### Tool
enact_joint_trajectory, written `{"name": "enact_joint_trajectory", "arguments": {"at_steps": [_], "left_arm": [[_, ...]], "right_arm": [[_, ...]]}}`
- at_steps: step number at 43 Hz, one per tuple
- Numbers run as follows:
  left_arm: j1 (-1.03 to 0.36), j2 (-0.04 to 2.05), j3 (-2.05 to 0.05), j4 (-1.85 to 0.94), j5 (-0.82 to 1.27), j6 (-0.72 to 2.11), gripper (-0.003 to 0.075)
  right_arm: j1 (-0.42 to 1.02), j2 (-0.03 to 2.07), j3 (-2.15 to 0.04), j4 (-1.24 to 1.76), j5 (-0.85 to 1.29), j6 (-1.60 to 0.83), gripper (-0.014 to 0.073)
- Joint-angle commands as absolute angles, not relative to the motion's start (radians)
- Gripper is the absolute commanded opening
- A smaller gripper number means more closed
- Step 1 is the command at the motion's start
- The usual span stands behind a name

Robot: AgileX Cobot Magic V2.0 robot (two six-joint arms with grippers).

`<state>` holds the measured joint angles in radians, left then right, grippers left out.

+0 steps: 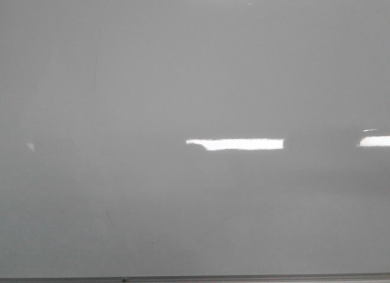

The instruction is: Write number 8 on whiteboard

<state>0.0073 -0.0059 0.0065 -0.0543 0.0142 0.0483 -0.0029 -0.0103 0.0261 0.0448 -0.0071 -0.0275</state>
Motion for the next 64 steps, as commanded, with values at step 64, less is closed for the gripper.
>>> {"name": "enact_joint_trajectory", "arguments": {"at_steps": [64], "left_arm": [[0.007,-0.02,0.021,-0.056,-0.062,0.042,-0.0021]], "right_arm": [[0.065,-0.028,0.025,0.037,-0.082,-0.029,-0.007]]}}
